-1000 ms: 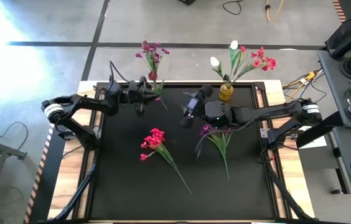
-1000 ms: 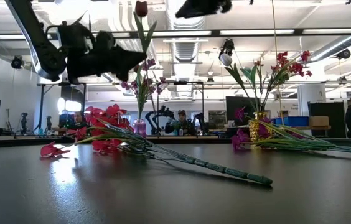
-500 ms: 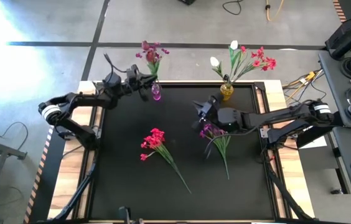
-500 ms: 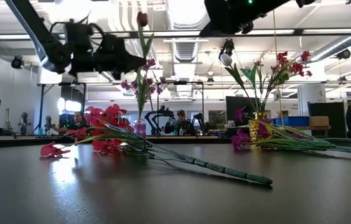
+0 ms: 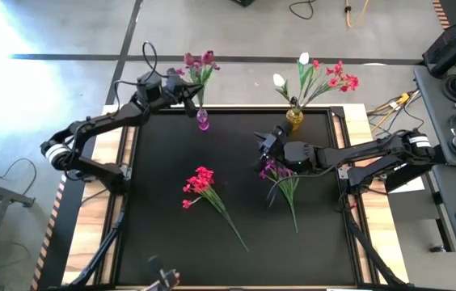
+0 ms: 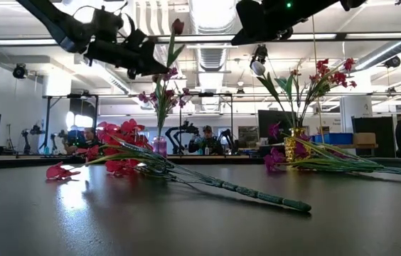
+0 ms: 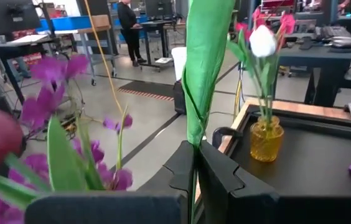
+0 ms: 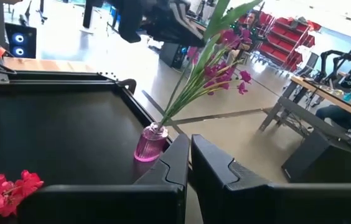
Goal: Sort flowers into vase by color
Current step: Put the purple flower into the purple vase, then put the bouquet of purple flowers into the purple vase
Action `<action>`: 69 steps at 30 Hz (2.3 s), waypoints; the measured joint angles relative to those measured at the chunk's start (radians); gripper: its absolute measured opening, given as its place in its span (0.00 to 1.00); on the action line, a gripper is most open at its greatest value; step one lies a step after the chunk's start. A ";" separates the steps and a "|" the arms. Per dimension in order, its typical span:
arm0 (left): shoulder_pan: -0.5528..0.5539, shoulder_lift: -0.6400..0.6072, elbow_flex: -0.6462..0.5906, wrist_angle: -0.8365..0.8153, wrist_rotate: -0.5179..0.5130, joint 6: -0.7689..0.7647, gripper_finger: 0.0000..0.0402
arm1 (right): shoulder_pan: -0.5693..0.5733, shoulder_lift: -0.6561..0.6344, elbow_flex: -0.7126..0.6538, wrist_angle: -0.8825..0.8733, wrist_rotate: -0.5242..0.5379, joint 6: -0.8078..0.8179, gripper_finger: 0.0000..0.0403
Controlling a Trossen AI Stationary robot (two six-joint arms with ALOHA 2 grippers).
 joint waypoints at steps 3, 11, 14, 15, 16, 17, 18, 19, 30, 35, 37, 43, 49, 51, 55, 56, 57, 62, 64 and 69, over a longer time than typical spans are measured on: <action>0.003 0.028 -0.028 0.046 -0.002 0.000 0.00 | 0.003 0.000 0.000 0.001 0.000 -0.002 0.03; 0.004 0.075 -0.107 0.206 0.001 -0.053 0.00 | 0.004 0.000 0.000 0.001 0.000 -0.004 0.03; 0.004 0.071 -0.116 0.220 0.002 -0.064 0.00 | 0.004 0.000 0.000 0.002 0.000 -0.006 0.03; 0.004 0.069 -0.116 0.221 0.003 -0.065 0.00 | 0.004 0.000 0.000 0.002 0.000 -0.006 0.03; 0.005 0.068 -0.116 0.221 0.003 -0.069 0.00 | 0.004 0.000 0.000 0.002 0.000 -0.006 0.03; 0.005 0.068 -0.116 0.221 0.003 -0.069 0.00 | 0.004 0.000 0.000 0.002 0.000 -0.006 0.03; 0.005 0.068 -0.116 0.219 0.003 -0.069 0.00 | 0.004 0.000 0.000 0.002 -0.001 -0.006 0.03; 0.005 0.068 -0.119 0.219 0.002 -0.069 0.00 | 0.004 0.000 0.000 0.002 -0.001 -0.006 0.03; 0.009 0.069 -0.178 0.228 -0.066 -0.061 0.00 | 0.004 0.000 0.000 0.002 -0.002 -0.005 0.03; 0.009 0.069 -0.185 0.221 -0.067 -0.064 0.01 | 0.004 0.000 0.000 0.008 -0.002 -0.002 0.03; 0.009 0.069 -0.191 0.219 -0.067 -0.064 0.04 | 0.004 0.000 0.000 0.009 -0.002 -0.002 0.03; 0.009 0.069 -0.210 0.218 -0.067 -0.063 0.15 | 0.004 0.000 0.000 0.009 -0.002 -0.002 0.03; 0.009 0.069 -0.230 0.219 -0.067 -0.060 0.26 | 0.004 0.000 0.000 0.009 -0.003 -0.002 0.03; 0.009 0.069 -0.236 0.219 -0.068 -0.047 0.29 | 0.004 0.000 -0.001 0.009 -0.007 -0.002 0.03; 0.009 0.069 -0.241 0.219 -0.068 -0.037 0.32 | 0.004 0.000 -0.001 0.009 -0.010 -0.002 0.03; 0.009 0.069 -0.241 0.219 -0.067 -0.033 0.32 | 0.004 0.000 -0.001 0.009 -0.010 -0.002 0.03; 0.009 0.069 -0.241 0.218 -0.067 -0.028 0.32 | 0.004 0.000 -0.001 0.009 -0.010 -0.002 0.03; 0.008 0.069 -0.241 0.217 -0.067 -0.003 0.32 | 0.003 0.000 -0.001 0.009 -0.010 -0.003 0.03; 0.008 0.064 -0.241 0.215 -0.067 0.010 0.32 | 0.003 0.000 -0.001 0.009 -0.010 -0.005 0.03; 0.008 0.040 -0.241 0.200 -0.067 0.038 0.32 | 0.003 0.000 -0.001 0.009 -0.010 -0.015 0.03</action>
